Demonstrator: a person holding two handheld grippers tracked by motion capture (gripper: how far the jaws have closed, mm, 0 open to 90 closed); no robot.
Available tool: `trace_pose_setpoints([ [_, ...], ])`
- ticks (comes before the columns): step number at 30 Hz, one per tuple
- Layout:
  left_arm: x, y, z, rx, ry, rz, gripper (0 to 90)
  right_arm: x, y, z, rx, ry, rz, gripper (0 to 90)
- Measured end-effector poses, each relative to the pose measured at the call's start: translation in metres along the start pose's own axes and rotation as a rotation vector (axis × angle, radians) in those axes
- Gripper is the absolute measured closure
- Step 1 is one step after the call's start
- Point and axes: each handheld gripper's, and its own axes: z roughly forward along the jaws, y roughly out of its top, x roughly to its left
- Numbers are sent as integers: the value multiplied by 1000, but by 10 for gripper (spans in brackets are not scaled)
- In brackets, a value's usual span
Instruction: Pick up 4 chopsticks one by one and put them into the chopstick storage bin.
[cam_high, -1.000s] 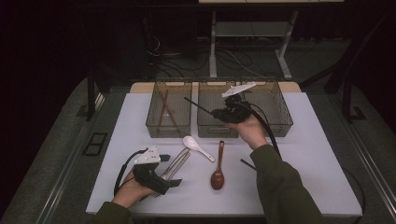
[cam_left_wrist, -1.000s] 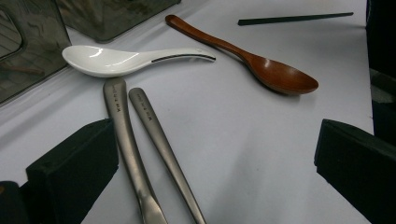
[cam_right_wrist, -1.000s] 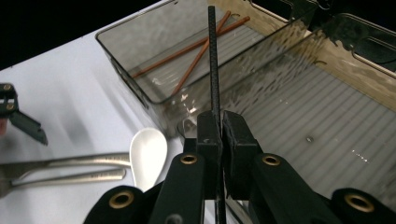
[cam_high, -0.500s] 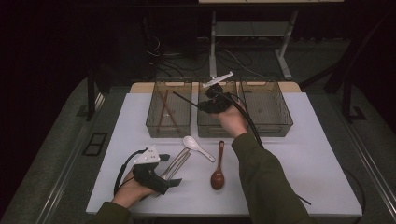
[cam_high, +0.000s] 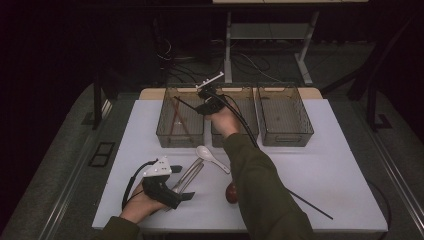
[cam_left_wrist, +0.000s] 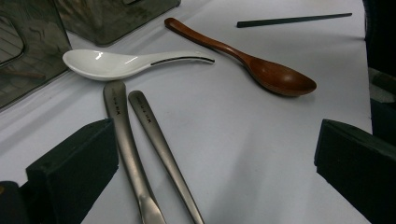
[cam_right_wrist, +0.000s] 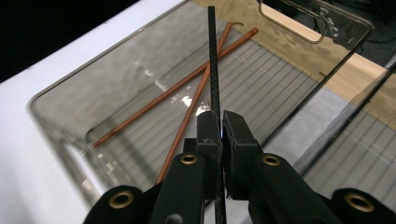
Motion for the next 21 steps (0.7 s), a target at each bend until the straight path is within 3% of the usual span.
trace_pose_setpoints([
  [11, 2, 1, -2, -7, -6, 1, 0, 10, 19, 35, 22, -17, 38, 852],
  [13, 2, 1, -1, -10, -7, 0, 0, 11, 20, 38, 3, 1, 47, 752],
  [18, 2, 1, -2, -12, -7, 1, 0, 10, 18, 31, -6, -25, 54, 644],
  [21, 2, 1, -2, -7, -4, 4, 0, 7, 15, 23, -15, -11, 48, 579],
])
